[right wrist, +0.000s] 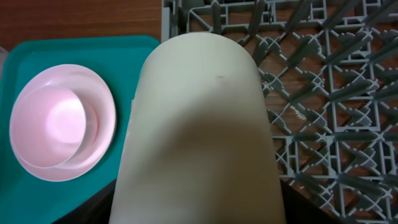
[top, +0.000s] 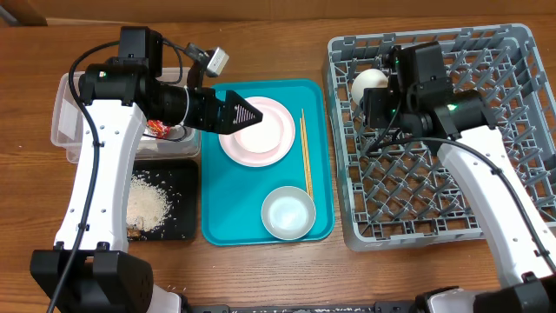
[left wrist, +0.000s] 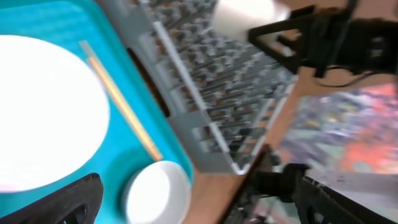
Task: Sort waste into correct bins and load items into the dishwasher
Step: 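Open the left gripper and pull the cup away with the right gripper, then lower the cream cup upside down into the dish rack and release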
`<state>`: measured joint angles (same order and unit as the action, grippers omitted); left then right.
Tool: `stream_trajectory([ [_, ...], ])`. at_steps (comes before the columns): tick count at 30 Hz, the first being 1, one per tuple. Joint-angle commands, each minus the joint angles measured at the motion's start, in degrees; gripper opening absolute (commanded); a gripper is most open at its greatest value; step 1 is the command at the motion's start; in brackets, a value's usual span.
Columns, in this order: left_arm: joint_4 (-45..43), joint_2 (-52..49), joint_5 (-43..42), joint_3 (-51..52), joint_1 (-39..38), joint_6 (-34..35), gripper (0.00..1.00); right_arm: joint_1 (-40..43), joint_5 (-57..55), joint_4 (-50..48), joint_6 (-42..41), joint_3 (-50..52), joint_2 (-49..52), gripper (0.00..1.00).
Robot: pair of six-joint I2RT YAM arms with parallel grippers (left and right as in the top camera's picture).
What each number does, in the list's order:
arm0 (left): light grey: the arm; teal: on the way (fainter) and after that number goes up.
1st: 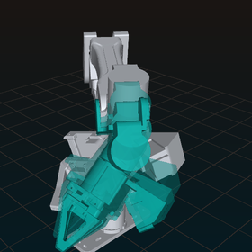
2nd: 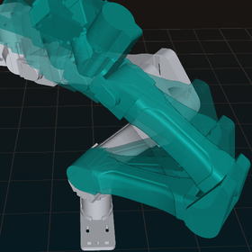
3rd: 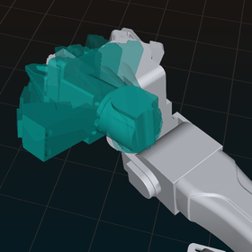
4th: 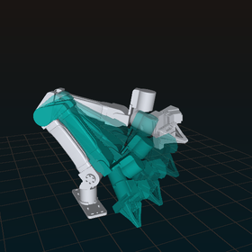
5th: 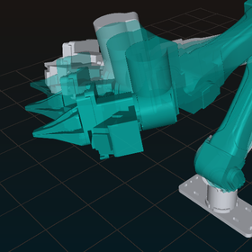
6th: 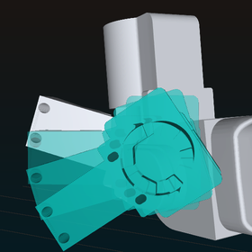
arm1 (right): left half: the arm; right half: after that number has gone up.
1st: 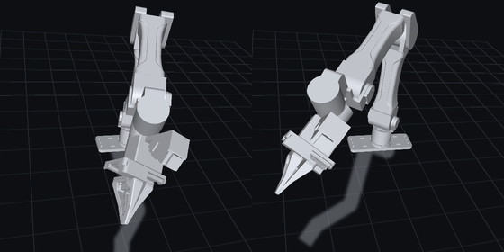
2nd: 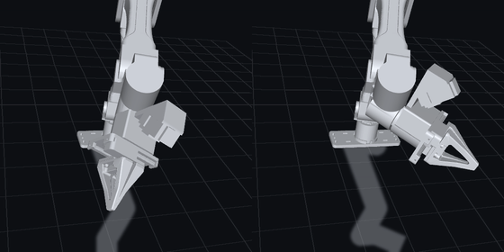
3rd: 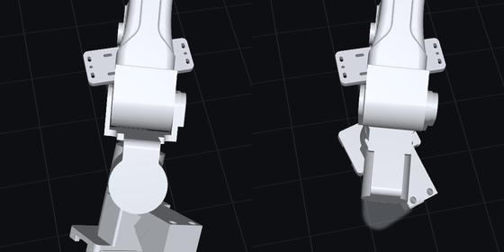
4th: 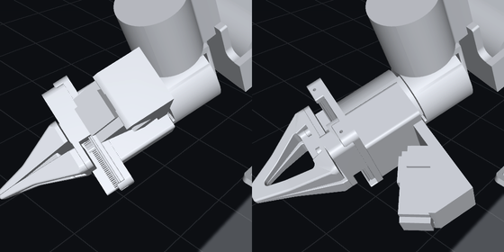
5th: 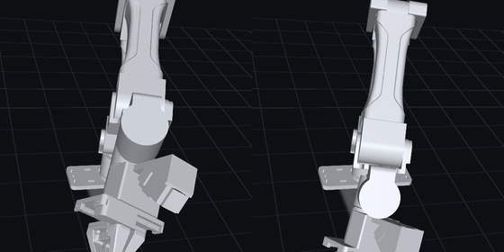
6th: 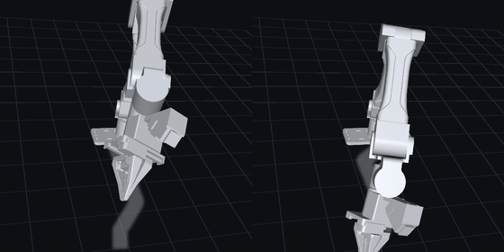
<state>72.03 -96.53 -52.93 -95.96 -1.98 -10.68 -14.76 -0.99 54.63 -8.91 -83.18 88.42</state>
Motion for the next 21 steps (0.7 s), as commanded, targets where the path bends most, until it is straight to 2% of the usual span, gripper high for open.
stream_trajectory([
  [1,-0.04,0.44,8.9,-0.9,0.09,-0.46,1.0,-0.17,-1.53,-1.07,-0.35,-1.42,2.14,0.49],
  [8,-0.07,0.44,13.14,-0.9,0.09,-0.48,1.0,-0.17,-1.53,-3.34,-0.35,-1.2,4.96,0.49],
  [21,-0.09,0.44,13.14,-0.9,0.09,-0.48,1.0,-0.11,-4.57,-5.75,-0.33,-1.16,11.23,0.49],
])
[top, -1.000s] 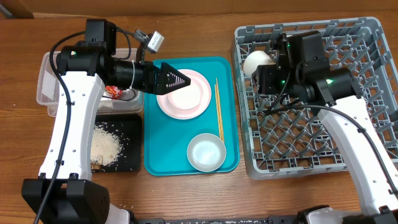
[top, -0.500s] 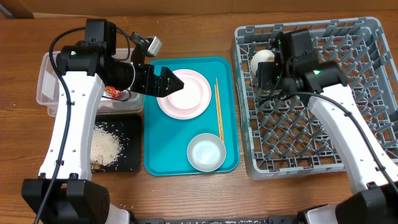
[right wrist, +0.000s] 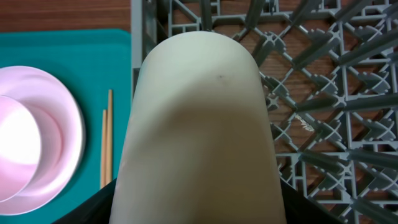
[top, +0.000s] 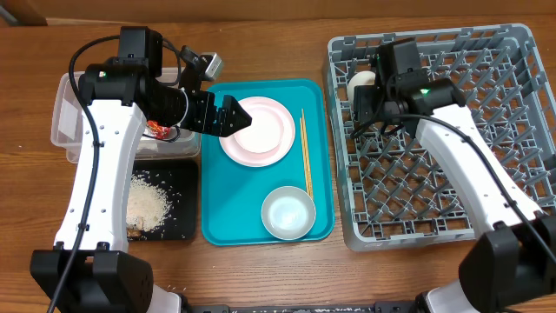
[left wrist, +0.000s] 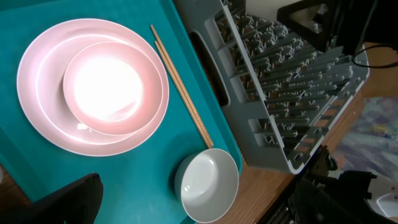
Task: Sort waste into correct bins and load items into the dishwasher
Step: 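Lower the cream cup upside down into the dish rack and release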
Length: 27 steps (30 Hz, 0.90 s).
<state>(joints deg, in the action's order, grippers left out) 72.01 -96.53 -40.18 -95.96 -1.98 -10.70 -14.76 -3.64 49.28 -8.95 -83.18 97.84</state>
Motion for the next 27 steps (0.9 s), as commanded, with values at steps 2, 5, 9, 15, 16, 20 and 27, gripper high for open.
stream_trajectory([
  [2,-0.07,0.44,0.39,-0.9,0.09,-0.46,1.0,-0.11,-1.92,-0.46,-0.28,-1.16,2.45,0.49],
  [5,-0.07,0.44,0.39,-0.9,0.09,-0.46,1.0,-0.11,-1.9,-0.61,-0.28,-1.16,3.41,0.5],
  [9,-0.04,0.44,0.39,-0.9,0.09,-0.46,1.0,-0.07,-1.9,-0.68,-0.28,-1.16,4.5,0.5],
  [15,-0.07,0.44,0.37,-0.9,0.09,-0.46,1.0,-0.07,-1.9,-1.03,-0.28,-1.16,4.63,0.68],
  [16,-0.07,0.44,0.39,-0.9,0.09,-0.46,1.0,-0.07,-1.9,-0.98,-0.28,-1.16,4.63,0.69],
  [20,-0.07,0.44,0.37,-0.9,0.09,-0.46,1.0,-0.07,-1.88,-1.01,-0.28,-1.16,4.63,0.77],
  [27,-0.07,0.44,0.39,-0.9,0.09,-0.46,1.0,-0.07,-1.22,-0.79,-1.22,-1.62,4.55,0.82],
])
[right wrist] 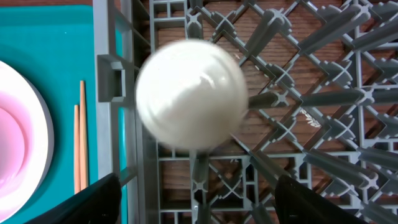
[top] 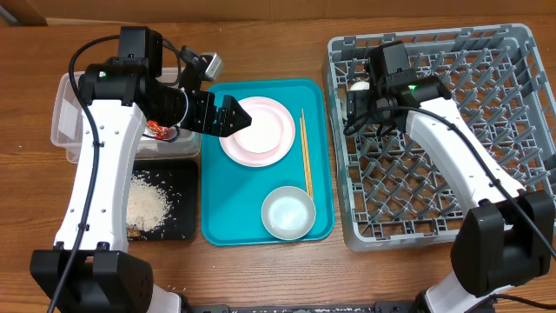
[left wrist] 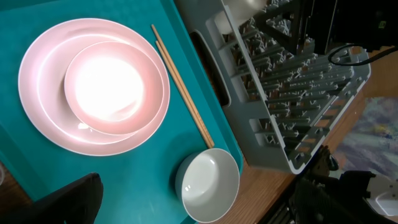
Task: Sort waste into correct bins and load items into the dishwasher
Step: 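Lower the cream cup upside down into the dish rack and release, then move the right gripper over the white bowl on the teal tray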
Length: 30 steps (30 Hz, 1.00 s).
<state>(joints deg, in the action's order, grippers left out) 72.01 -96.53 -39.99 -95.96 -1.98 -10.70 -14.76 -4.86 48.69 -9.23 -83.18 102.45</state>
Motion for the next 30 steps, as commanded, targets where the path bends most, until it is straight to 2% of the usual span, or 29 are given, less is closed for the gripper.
stream_trajectory([
  [1,-0.07,0.44,0.2,-0.9,0.09,-0.46,1.0,-0.07,0.0,-0.15,-1.07,-2.01,-0.11,0.83],
  [7,-0.07,0.44,0.17,-0.9,0.09,-0.46,1.0,-0.07,4.11,4.7,-1.29,-6.14,-1.6,0.81],
  [11,-0.07,0.44,0.2,-0.9,0.09,-0.46,1.0,-0.07,10.54,8.63,-1.29,-7.8,-3.76,0.77],
  [18,-0.07,0.44,0.2,-0.9,0.09,-0.46,1.0,-1.05,23.06,12.87,-1.29,-7.67,-5.75,0.76],
  [30,-0.07,0.44,0.2,-0.9,0.09,-0.46,1.0,-8.31,22.93,16.35,-1.29,-6.03,-5.25,0.76],
])
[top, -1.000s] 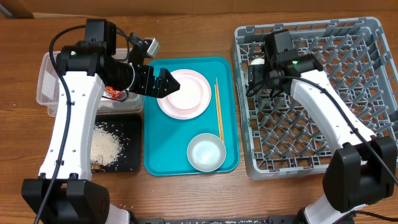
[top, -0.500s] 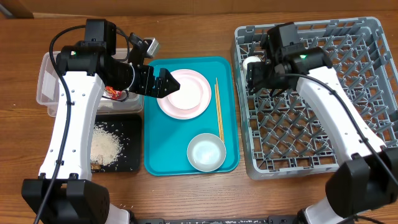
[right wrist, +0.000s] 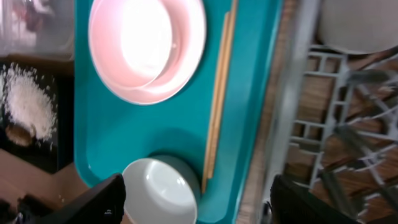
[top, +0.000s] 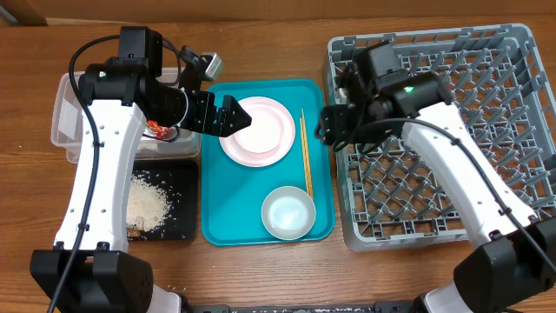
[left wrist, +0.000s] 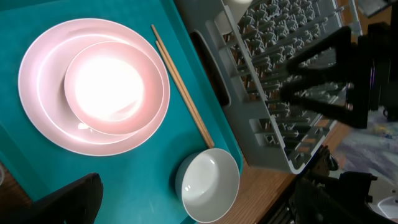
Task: Sort waste into correct bins and load items into the dishwasher
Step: 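Move the right gripper over the white bowl on the teal tray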
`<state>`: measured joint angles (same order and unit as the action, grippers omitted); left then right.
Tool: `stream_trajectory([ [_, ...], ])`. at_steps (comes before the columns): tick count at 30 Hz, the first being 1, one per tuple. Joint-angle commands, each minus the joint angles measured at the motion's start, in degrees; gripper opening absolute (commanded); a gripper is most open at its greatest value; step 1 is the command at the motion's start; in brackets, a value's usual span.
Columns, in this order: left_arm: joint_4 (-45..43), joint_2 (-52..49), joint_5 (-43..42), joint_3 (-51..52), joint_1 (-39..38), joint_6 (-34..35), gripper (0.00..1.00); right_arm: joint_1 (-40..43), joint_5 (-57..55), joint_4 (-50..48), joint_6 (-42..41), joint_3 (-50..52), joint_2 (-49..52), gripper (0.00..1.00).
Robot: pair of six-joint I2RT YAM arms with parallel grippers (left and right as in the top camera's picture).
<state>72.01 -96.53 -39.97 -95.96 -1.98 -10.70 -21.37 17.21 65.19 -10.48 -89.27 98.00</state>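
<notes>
A teal tray (top: 217, 200) holds a pink plate with a pink bowl (top: 256, 130) on it, a pair of chopsticks (top: 306, 152) and a white bowl (top: 288, 211). A cream cup (right wrist: 357, 25) sits in the far-left corner of the grey dish rack (top: 452, 191). In the overhead view my right arm hides the cup. My right gripper (right wrist: 205, 202) hangs open and empty over the tray's right edge, between the chopsticks and the rack. My left gripper (left wrist: 199, 205) is open and empty above the pink plate's left side.
A black bin (top: 161, 200) with spilled rice lies left of the tray. Behind it stands a clear bin (top: 65, 113) holding a red wrapper. The rack's wall rises right beside the tray. Bare wooden table shows at the front and far left.
My right gripper, then open above the cup in the rack corner, is now to the left over the tray's right edge. The cup stays in the rack. My left arm has not moved.
My right gripper held the cream cup over the rack's left part, then at its far-left corner. Later the gripper was open with the cup resting in the rack. Now it hangs over the tray. My left gripper stayed open over the pink plate.
</notes>
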Motion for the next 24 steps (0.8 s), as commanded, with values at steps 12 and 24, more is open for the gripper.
stream_trajectory([
  [12,-0.07,0.44,0.17,-0.9,0.09,-0.46,1.0,-8.94,0.87,2.71,-0.09,0.09,-0.79,0.76],
  [24,-3.96,0.44,1.29,-0.9,0.17,-0.44,1.0,-16.37,-6.25,-0.63,-5.99,4.09,-0.79,0.77],
])
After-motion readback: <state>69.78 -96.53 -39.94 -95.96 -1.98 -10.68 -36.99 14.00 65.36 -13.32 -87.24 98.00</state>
